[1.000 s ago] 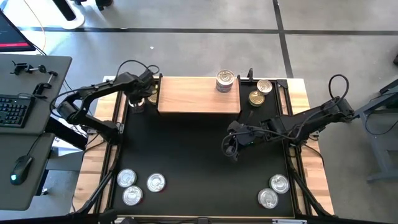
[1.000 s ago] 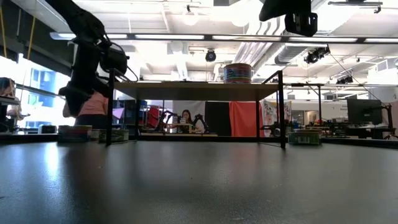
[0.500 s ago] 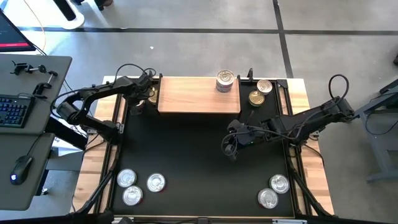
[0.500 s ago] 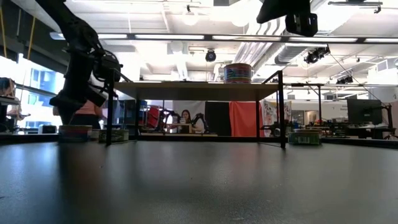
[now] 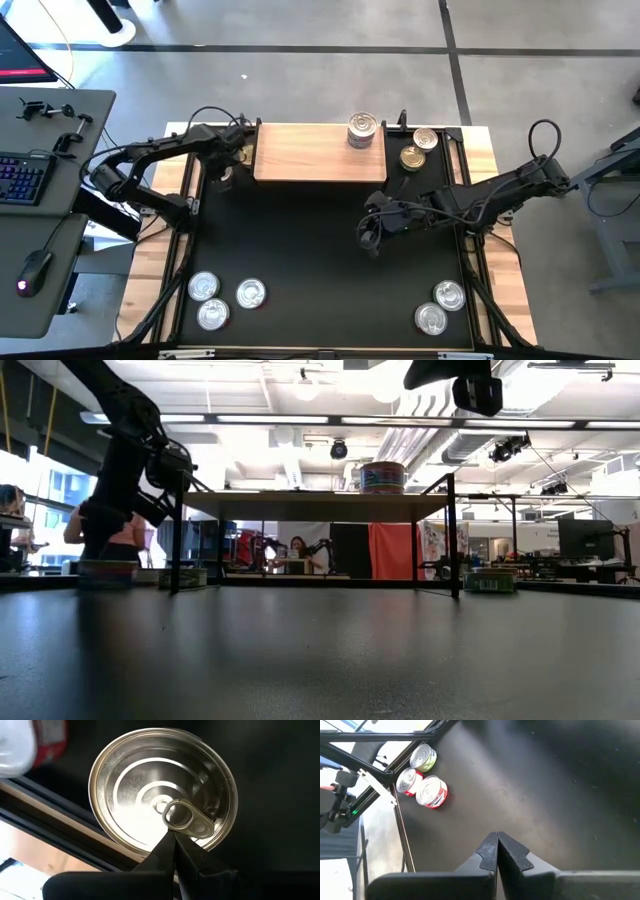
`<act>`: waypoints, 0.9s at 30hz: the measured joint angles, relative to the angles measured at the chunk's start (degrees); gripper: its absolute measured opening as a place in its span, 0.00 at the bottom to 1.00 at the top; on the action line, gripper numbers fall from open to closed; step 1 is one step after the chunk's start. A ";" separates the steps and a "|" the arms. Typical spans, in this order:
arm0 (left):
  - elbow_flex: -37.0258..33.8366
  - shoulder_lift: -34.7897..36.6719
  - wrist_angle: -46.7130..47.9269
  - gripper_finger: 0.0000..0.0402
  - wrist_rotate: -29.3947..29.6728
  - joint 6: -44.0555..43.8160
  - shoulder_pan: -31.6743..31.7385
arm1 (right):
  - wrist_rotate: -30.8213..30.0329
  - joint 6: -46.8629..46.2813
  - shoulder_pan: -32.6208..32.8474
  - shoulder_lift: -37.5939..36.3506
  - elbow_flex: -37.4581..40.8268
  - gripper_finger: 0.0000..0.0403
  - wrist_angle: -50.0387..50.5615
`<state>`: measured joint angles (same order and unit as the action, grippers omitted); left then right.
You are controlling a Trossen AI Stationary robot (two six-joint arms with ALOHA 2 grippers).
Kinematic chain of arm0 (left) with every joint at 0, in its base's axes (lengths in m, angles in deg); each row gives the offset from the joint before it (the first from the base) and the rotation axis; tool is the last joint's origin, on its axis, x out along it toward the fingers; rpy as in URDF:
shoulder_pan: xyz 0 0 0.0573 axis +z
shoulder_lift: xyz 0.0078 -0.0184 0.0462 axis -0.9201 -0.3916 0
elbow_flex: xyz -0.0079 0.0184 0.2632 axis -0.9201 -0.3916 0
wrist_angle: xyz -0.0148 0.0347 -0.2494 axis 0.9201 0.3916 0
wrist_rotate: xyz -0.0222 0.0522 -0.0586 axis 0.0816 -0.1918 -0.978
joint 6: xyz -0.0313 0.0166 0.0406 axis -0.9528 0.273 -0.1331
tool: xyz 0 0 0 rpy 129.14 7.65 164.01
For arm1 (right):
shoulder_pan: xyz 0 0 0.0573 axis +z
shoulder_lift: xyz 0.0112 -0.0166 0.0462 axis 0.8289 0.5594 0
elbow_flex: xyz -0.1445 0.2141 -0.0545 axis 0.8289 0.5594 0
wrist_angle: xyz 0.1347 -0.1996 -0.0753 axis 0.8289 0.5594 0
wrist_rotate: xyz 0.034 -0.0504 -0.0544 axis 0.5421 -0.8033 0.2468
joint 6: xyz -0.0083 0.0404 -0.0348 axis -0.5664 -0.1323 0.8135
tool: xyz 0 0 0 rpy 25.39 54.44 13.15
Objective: Stack canned seafood by type on shelf
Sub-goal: Stack the blue and pink tuna can on top of the blue and pink tuna can on the shelf
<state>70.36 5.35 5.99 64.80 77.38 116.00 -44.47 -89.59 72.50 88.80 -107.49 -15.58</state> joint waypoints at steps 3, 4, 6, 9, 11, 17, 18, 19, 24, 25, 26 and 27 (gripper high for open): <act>0.00 -0.02 1.57 0.00 -0.34 -5.55 -0.35 | 0.00 0.18 0.00 0.00 0.00 0.00 0.01; -0.04 -0.04 1.84 0.00 -0.64 -7.36 -0.39 | 0.00 0.21 0.00 0.00 0.00 0.00 0.01; -0.04 -0.04 2.03 0.00 -1.67 -11.11 -0.54 | 0.02 0.82 0.00 0.00 0.00 0.00 0.01; 0.02 -0.04 2.43 0.00 -2.61 -16.23 -1.29 | 0.02 1.07 0.00 0.00 0.00 0.00 -0.02; 0.02 -0.04 2.59 0.00 -3.00 -20.08 -1.95 | 0.02 1.18 0.00 0.00 0.00 0.00 -0.13; 0.02 -0.04 2.69 0.00 -6.74 -29.32 -3.16 | 0.03 2.58 0.00 0.00 0.00 0.00 -0.17; 0.00 -0.04 2.65 0.00 -7.76 -30.48 -3.37 | 0.02 2.70 -0.01 0.00 0.00 0.00 -0.15; 0.02 -0.04 2.57 0.00 -8.66 -31.60 -3.68 | 0.03 2.95 -0.02 0.00 0.00 0.00 -0.17; 0.01 -0.09 2.68 0.00 -10.59 -37.57 -5.88 | 0.04 4.10 -0.02 0.00 0.00 0.00 -0.17; 0.00 -0.11 3.18 0.00 -10.73 -38.79 -6.26 | 0.04 4.10 -0.02 0.00 0.00 0.00 -0.17; 0.00 -0.11 4.05 0.00 -10.87 -39.91 -6.68 | 0.04 4.19 -0.02 0.00 0.00 0.00 -0.17; 0.00 -0.18 4.87 0.00 -10.91 -40.83 -7.13 | 0.04 4.77 -0.02 0.00 0.00 0.00 -0.17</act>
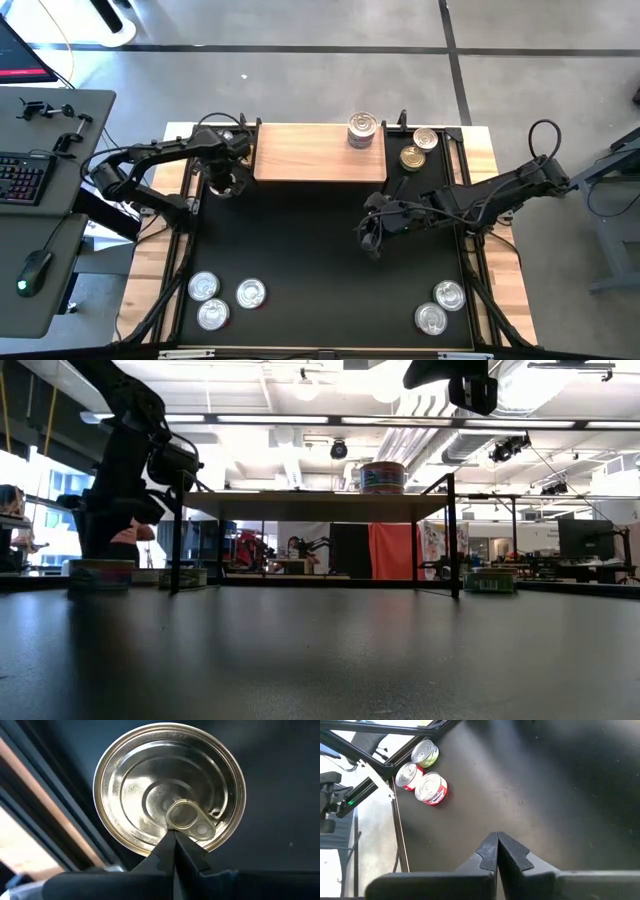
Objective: Stack canned seafood by type on shelf
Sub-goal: Stack the blue and pink tuna can on top of the blue and pink tuna can on the shelf
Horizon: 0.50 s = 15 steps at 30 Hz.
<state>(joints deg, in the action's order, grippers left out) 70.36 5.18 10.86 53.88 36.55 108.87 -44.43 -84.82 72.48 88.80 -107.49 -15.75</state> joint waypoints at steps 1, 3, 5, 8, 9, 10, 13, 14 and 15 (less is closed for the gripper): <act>-0.04 -0.04 0.74 0.00 -0.08 -0.65 -0.55 | 0.00 0.47 0.00 0.00 0.00 0.00 0.00; -0.06 -0.02 2.38 0.00 -0.09 -1.73 -1.88 | 0.00 0.81 0.00 0.00 -0.01 0.00 0.00; -0.31 -0.14 4.13 0.00 -0.16 -2.32 -3.52 | 0.00 0.81 0.00 0.00 -0.02 0.00 0.00; -0.37 -0.15 4.89 0.00 -1.30 -3.82 -5.59 | 0.00 1.10 0.00 0.00 -0.01 0.00 0.02; -0.37 -0.15 4.93 0.00 -1.83 -4.32 -6.17 | 0.00 1.59 0.00 0.00 -0.01 0.00 0.00; -0.41 -0.13 4.93 0.00 -2.25 -4.75 -6.75 | 0.00 2.02 0.00 0.00 -0.02 0.00 0.02; -1.50 0.10 5.45 0.00 -3.02 -5.99 -8.43 | 0.04 2.93 0.00 0.00 0.00 0.00 0.00; -2.34 0.28 5.83 0.00 -3.55 -6.27 -9.03 | 0.04 2.95 0.00 0.00 -0.01 0.00 0.02; -3.37 0.61 6.19 0.00 -4.27 -6.52 -9.72 | 0.04 2.95 0.00 0.00 -0.02 0.00 0.02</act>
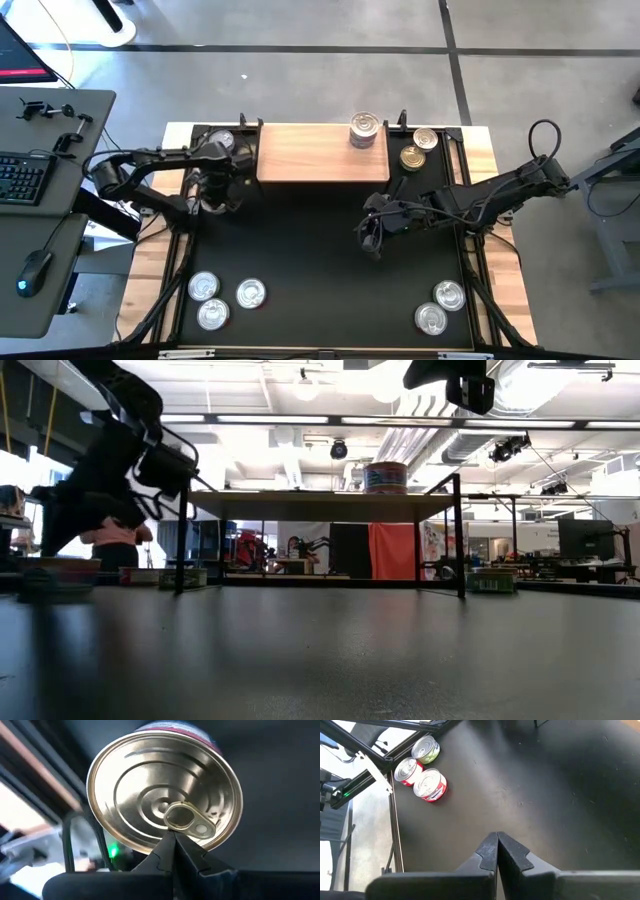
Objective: Stack canned seafood by type on shelf
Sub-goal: Stack the blue and pink tuna can on top of the blue and pink tuna can on the shelf
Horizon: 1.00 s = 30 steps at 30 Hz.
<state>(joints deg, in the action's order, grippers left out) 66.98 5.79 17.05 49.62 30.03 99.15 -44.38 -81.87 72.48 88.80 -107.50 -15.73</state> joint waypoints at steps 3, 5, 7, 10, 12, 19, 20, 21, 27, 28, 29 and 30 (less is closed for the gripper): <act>-2.28 1.30 -0.40 0.00 -0.78 -2.66 -2.26 | 0.00 0.54 0.00 0.00 0.01 0.00 -0.02; -2.79 2.10 -0.82 0.00 -0.75 -4.37 -3.32 | 0.00 1.07 0.00 0.00 0.00 0.00 0.00; -2.86 2.61 -0.91 0.00 -0.58 -5.72 -4.09 | 0.00 1.43 -0.11 0.00 -0.01 0.00 -0.02; -3.10 4.06 -1.16 0.00 -0.46 -7.55 -5.18 | 0.05 1.85 -0.37 0.00 -0.01 0.00 0.00; -3.10 5.19 -1.44 0.00 -0.85 -9.15 -6.27 | 0.18 2.21 -0.51 0.00 -0.01 0.00 -0.02; -3.08 6.71 -2.37 0.00 -1.97 -12.98 -10.34 | 0.63 3.03 -1.68 0.00 -0.01 0.00 0.00; -3.05 6.71 -2.46 0.00 -1.86 -13.34 -11.03 | 0.97 3.47 -1.92 0.00 0.01 0.00 -0.02; -2.99 6.71 -2.56 0.00 -1.74 -13.75 -11.72 | 1.21 3.81 -2.07 0.00 0.02 0.00 0.00; -1.22 6.64 -5.94 0.00 -2.20 -15.86 -15.25 | 1.61 4.41 -3.12 0.00 0.00 0.00 0.00; -0.92 6.65 -7.01 0.00 -2.16 -15.92 -15.77 | 1.62 4.88 -3.33 0.00 0.01 0.00 -0.02; -0.63 6.66 -7.98 0.00 -2.13 -16.19 -16.37 | 1.89 5.21 -3.48 0.00 0.00 0.00 -0.02; -0.40 6.64 -8.94 0.00 -2.20 -16.28 -17.04 | 2.49 5.32 -3.72 0.00 0.01 0.00 -0.02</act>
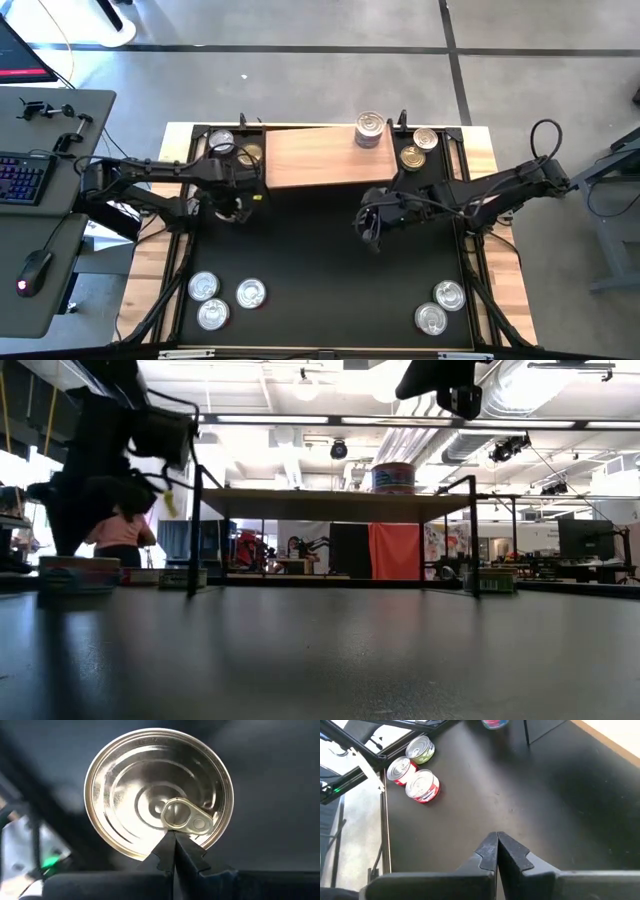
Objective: Stack canned seafood by type on shelf
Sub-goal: Stack the blue and pink tuna can on top of the blue and pink tuna can on the shelf
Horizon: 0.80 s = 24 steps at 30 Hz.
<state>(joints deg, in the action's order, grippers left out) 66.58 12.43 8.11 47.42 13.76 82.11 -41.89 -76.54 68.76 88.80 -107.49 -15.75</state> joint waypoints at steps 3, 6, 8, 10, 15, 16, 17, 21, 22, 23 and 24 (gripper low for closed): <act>0.10 0.04 -2.31 0.00 -1.66 -0.85 -2.92 | 1.76 0.03 -0.54 0.00 -0.02 0.00 0.00; 0.16 -0.13 -2.69 0.00 -1.81 -2.48 -7.03 | 2.15 0.03 -0.53 0.00 0.00 0.00 0.00; 0.19 -0.13 -2.20 0.00 -1.80 -3.57 -9.49 | 2.24 0.00 -0.52 0.00 0.00 0.00 0.00; 0.19 -0.17 -1.39 0.00 -1.66 -5.99 -11.52 | 2.40 -0.07 -0.52 0.00 -0.02 0.00 0.00; 0.15 -0.17 -1.26 0.00 -2.11 -11.17 -17.66 | 3.58 -0.06 -0.52 0.00 0.00 0.00 0.00; 0.15 -0.17 -1.47 0.00 -2.47 -12.26 -19.17 | 3.88 0.00 -0.52 0.00 0.00 0.00 0.00; 0.13 -0.17 -1.72 0.00 -2.72 -13.58 -20.77 | 4.57 0.02 -0.52 0.00 0.00 0.00 0.00; 0.14 -0.28 -5.62 0.00 -4.39 -18.71 -27.39 | 7.93 1.08 -0.52 -0.31 0.00 0.00 0.00; 0.15 -0.33 -7.56 0.00 -4.98 -20.09 -29.06 | 8.24 1.04 -0.52 -0.52 0.00 0.00 0.00; 0.15 -0.33 -9.92 0.00 -5.21 -21.13 -30.74 | 8.77 0.96 -0.43 -0.62 0.00 0.00 0.00; 0.12 -0.38 -12.83 0.00 -5.13 -22.07 -32.35 | 9.21 0.97 -0.34 -0.67 0.00 0.00 -0.02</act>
<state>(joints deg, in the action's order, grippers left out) 66.70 12.05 -4.73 42.29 -8.31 49.76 -32.68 -75.57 68.42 88.13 -107.49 -15.77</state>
